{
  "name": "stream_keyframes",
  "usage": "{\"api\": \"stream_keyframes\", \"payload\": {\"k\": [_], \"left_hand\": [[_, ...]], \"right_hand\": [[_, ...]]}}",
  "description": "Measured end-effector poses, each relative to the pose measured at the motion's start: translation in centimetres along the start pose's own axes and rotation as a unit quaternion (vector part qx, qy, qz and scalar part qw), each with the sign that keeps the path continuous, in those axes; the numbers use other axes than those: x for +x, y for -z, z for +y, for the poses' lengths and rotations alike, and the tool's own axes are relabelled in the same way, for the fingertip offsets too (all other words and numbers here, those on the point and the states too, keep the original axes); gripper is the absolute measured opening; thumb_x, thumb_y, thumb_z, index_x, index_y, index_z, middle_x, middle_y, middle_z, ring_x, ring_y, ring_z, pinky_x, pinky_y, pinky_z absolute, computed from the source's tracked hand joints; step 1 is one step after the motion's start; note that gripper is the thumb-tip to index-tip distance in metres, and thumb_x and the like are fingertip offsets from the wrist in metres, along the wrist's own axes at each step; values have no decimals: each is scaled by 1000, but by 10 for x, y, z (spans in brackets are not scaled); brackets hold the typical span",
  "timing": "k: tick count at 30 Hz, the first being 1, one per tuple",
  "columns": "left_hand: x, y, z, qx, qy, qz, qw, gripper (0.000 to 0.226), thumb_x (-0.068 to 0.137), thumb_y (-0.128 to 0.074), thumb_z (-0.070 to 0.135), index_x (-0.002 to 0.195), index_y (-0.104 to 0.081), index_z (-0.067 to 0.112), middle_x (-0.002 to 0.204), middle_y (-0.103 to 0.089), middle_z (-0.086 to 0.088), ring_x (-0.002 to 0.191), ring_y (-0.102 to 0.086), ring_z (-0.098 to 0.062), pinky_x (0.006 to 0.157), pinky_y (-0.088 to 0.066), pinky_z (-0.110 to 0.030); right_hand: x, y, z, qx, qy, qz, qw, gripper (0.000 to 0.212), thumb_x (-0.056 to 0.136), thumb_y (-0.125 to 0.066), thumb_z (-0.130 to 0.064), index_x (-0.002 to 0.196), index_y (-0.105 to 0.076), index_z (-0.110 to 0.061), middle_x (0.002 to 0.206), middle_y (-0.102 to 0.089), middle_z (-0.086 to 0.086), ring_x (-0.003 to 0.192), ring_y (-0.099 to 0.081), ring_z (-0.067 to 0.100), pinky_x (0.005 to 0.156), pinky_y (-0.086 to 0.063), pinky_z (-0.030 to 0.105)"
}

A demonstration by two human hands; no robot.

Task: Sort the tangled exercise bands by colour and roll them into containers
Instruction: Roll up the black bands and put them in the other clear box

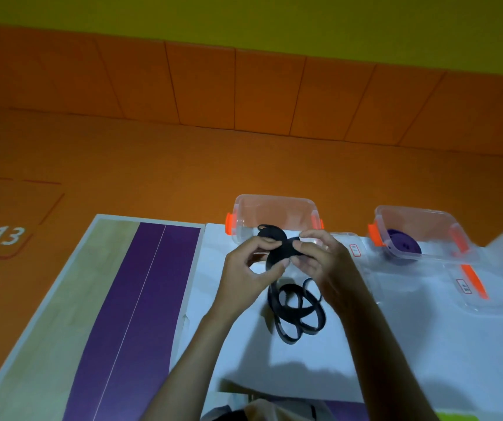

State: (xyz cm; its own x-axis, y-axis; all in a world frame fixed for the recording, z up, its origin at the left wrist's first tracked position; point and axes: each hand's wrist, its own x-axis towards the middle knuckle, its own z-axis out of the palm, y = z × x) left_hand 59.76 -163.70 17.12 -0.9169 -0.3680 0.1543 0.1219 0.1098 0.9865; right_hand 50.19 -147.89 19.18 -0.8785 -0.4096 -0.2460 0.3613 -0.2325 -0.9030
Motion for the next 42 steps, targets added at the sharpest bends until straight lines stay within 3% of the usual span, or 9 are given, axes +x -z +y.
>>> {"api": "stream_keyframes", "payload": {"k": [3,7,12,18,25,27,30,37,42], "left_hand": [[2,1,1,-20,-28,31,999,22,86,-84,9,107,-78,12,107,-74,0,110,-70,-26,97,-58,-47],[4,0,3,-39,-12,44,998,18,87,-83,12,104,-75,15,106,-76,0,108,-71,-25,99,-57,-45],[4,-8,1,-70,-14,77,994,12,87,-82,5,97,-74,7,106,-78,-2,108,-72,-24,99,-57,-45],[4,-8,-11,-36,-19,45,998,15,87,-82,7,102,-77,9,123,-72,1,121,-66,-23,102,-55,-45],[4,-8,-19,-29,-9,96,995,22,91,-79,11,111,-82,19,116,-69,3,118,-65,-27,95,-55,-52],[4,-6,-15,-31,-12,93,995,21,93,-77,11,113,-81,18,116,-72,3,119,-65,-27,95,-56,-49],[3,-6,-6,-42,-24,80,996,22,94,-75,11,115,-80,18,119,-72,4,123,-64,-25,98,-56,-44],[3,-5,7,-45,-30,29,998,27,102,-65,17,125,-75,24,123,-66,11,124,-60,-16,94,-49,-21],[6,-2,15,-121,11,66,990,20,95,-73,10,114,-76,11,114,-77,-1,114,-70,-18,98,-55,-29]], "right_hand": [[-6,-6,8,40,-71,-17,997,8,93,-71,-7,100,-68,-7,103,-77,15,95,-77,25,79,-59,27],[-9,-9,9,-39,-84,-15,996,36,75,-81,-33,104,-76,-12,109,-78,13,106,-75,26,90,-53,34],[-9,-14,10,-22,-62,-7,998,22,96,-71,-17,114,-73,-4,115,-77,16,112,-74,29,93,-58,31],[-10,-17,12,-28,-54,-50,997,27,107,-53,-6,130,-67,-7,124,-75,16,116,-72,30,98,-59,35],[-16,-24,11,-59,-40,-49,996,28,108,-56,-20,130,-71,-14,124,-75,9,117,-72,25,97,-58,34],[-18,-22,5,-139,-12,-57,989,27,104,-63,-26,128,-73,-19,122,-76,2,119,-70,20,97,-58,33],[-20,-20,1,-195,65,-48,977,28,98,-71,-14,126,-74,-19,115,-79,1,109,-75,23,95,-60,33],[-26,-26,-6,-152,134,-14,979,16,95,-74,-5,110,-75,-9,105,-79,9,100,-77,30,92,-63,44],[-33,-36,-3,-117,153,-15,981,13,98,-65,3,110,-64,4,102,-76,-26,105,-76,19,94,-61,41]]}}
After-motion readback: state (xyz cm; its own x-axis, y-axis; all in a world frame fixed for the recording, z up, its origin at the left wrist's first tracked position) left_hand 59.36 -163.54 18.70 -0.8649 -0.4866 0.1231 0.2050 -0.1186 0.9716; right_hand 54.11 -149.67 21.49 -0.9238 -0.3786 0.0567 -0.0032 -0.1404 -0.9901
